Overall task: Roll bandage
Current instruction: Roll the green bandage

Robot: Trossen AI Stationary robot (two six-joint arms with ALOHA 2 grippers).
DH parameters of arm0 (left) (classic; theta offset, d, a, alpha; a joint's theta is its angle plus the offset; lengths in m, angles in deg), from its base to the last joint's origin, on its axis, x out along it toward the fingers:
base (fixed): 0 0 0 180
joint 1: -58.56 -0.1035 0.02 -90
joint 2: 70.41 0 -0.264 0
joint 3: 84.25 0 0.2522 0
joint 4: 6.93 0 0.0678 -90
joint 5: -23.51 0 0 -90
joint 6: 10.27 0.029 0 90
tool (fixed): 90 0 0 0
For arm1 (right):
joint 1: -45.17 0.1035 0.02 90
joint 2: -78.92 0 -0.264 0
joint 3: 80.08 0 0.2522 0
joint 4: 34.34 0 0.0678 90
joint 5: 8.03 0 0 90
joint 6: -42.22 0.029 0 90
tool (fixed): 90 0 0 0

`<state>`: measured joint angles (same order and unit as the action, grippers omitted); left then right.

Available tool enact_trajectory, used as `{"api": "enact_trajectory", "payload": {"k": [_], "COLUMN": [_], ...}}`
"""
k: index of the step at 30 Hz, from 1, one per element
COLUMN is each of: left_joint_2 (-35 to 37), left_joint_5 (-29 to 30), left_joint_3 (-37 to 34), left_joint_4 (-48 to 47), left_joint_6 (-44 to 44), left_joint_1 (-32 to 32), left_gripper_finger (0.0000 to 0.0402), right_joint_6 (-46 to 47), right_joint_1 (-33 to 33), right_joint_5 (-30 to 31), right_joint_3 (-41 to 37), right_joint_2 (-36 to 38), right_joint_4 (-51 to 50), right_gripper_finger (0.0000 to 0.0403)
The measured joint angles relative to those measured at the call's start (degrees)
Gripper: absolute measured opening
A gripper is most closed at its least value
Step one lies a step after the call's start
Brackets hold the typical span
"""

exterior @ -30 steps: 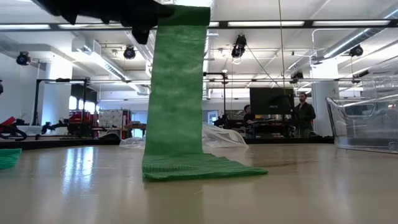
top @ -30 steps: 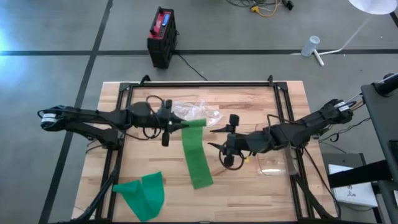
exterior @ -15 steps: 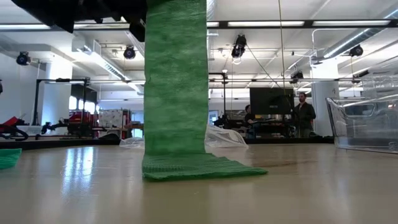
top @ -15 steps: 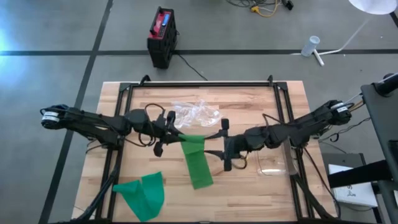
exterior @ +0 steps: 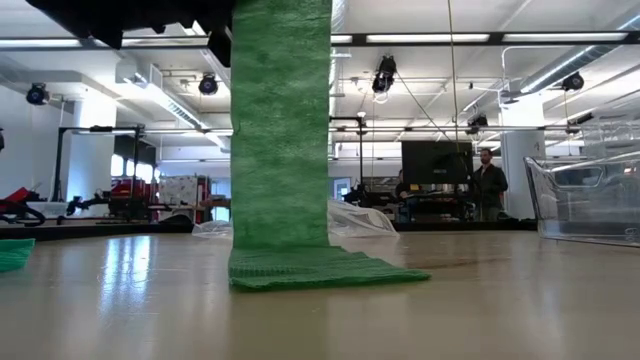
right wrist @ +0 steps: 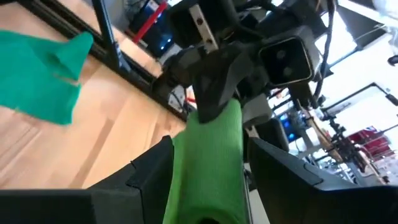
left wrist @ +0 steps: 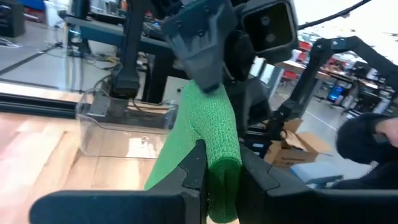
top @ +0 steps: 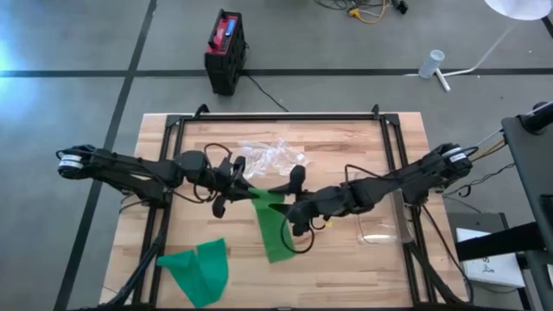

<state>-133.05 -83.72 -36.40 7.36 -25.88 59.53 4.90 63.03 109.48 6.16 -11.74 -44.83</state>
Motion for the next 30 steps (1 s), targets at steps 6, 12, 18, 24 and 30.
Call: {"api": "enact_trajectory", "payload": {"k": [6,12,18,24,30], "left_joint_2": [0.0,0.0,-0.2,-0.4,-0.6], "left_joint_5": [-0.3,-0.3,-0.1,-0.3,0.0], "left_joint_3": [0.0,0.0,-0.1,-0.2,-0.2], "left_joint_4": [0.0,0.2,0.8,1.7,2.2], "left_joint_6": [0.0,0.0,0.0,0.0,1.8], "left_joint_1": [0.2,0.2,0.2,0.3,0.5], "left_gripper_finger": [0.0041,0.0041,0.0041,0.0041,0.0047], "right_joint_6": [-0.6,-0.2,-0.2,-0.9,3.0], "right_joint_1": [0.0,0.0,-0.2,-0.2,-0.3], "right_joint_5": [1.0,1.0,1.0,1.2,1.0], "right_joint_3": [1.0,1.0,0.9,1.1,1.2], "right_joint_2": [-0.6,-0.7,-0.7,-1.7,-0.9], "right_joint_4": [-1.6,-1.5,-1.0,-0.8,-1.2], "right_gripper_finger": [0.0199,0.0199,0.0174,0.0099,0.0034]}}
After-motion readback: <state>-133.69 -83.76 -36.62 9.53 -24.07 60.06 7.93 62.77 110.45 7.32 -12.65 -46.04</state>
